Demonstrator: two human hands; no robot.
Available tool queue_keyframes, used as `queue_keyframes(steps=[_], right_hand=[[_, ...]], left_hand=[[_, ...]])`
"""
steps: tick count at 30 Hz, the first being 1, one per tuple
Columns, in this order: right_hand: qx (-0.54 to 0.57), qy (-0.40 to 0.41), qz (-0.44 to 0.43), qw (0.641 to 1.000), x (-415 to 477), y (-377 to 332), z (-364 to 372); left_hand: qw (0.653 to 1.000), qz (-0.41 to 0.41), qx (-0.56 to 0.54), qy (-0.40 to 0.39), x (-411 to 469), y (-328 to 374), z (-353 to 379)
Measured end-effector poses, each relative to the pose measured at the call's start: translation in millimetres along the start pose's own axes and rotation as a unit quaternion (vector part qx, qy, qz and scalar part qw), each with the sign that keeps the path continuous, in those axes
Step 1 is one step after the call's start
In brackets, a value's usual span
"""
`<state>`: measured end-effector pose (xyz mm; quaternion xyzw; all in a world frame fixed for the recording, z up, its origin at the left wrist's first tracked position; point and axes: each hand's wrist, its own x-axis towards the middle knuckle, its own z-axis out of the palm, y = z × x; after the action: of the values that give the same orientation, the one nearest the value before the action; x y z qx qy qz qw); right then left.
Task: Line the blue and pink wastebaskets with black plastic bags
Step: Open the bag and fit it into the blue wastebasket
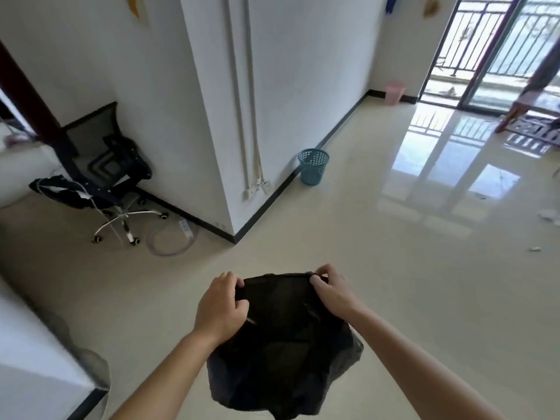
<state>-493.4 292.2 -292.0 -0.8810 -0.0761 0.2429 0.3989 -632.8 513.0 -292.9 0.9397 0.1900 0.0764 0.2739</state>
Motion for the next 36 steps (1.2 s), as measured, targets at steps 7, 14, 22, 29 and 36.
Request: queue_keyframes(steps=[7, 14, 22, 29, 36], right_hand=[[-0.204, -0.017, -0.032, 0.978, 78, 29, -110], [-0.314, 0.140, 0.048, 0.938, 212, 74, -229], [-0.333, 0.188, 0.063, 0.922, 401, 53, -361], [-0.287, 0.214, -0.014, 0.934, 567, -10, -428], [-0.356, 0.224, -0.053, 0.906, 772, -79, -477]], left_hand=[[0.988, 0.136, 0.067, -0.034, 174, 77, 39], [0.976, 0.197, 0.095, -0.006, 342, 161, 109], [0.965, 0.191, 0.163, -0.076, 528, 236, 147], [0.970, 0.180, 0.159, -0.029, 680, 245, 159], [0.983, 0.134, 0.120, 0.023, 888, 233, 180]])
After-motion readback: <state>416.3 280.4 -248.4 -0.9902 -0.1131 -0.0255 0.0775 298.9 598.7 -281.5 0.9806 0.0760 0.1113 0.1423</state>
